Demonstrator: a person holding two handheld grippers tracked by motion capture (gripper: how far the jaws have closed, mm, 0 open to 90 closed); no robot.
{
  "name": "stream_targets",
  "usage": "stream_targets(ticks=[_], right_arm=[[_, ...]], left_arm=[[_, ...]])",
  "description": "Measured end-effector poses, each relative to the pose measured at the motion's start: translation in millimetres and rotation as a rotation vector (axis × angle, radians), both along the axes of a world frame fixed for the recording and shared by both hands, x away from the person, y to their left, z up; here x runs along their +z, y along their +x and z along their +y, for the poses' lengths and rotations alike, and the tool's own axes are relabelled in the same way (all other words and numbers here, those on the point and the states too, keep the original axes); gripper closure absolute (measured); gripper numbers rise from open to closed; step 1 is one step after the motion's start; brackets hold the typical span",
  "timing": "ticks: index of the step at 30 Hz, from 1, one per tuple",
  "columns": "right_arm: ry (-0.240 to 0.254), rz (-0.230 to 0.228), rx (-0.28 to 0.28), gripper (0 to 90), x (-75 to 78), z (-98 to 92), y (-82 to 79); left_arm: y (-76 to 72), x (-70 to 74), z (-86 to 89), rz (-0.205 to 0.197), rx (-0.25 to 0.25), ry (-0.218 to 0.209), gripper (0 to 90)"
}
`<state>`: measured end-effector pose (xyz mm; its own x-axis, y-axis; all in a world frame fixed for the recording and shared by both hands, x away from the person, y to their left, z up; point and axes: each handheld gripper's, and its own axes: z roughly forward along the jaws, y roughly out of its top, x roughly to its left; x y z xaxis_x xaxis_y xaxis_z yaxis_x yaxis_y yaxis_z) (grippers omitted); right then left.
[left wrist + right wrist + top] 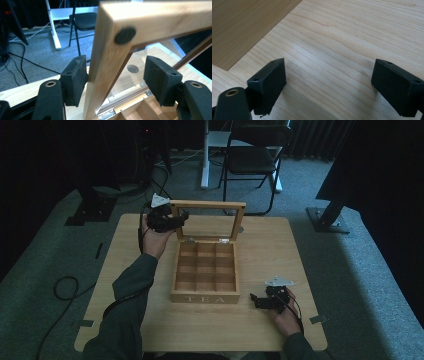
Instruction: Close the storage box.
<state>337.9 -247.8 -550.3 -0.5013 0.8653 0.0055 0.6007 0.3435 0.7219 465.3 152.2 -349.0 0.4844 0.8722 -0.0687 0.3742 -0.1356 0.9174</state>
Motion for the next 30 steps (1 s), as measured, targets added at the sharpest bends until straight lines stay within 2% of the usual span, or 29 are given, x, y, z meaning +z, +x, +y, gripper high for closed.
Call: stream_targets(ticks=[4,9,17,21,30], right_arm=[[0.000,0.000,0.000,12.0,0.0,0.0,0.0],[0.000,0.000,0.000,12.0,0.0,0.0,0.0],[0.000,-0.001,0.000,12.0,0.0,0.0,0.0],[0.000,-0.002,0.000,12.0,0.0,0.0,0.1],[0.000,-0.001,0.000,12.0,0.0,0.0,0.1]], left_arm=[[-7.3,3.0,2.7,-0.001,0.030,0.022,35.8],[-14.6,3.7,5.2,-0.009,0.022,0.039,38.9],[-25.3,8.9,7.1,-0.003,0.023,0.011,40.6],[-30.3,10.7,4.7,-0.005,0.022,0.030,43.0],[-37.4,9.2,3.8,0.006,0.011,0.034,44.9]])
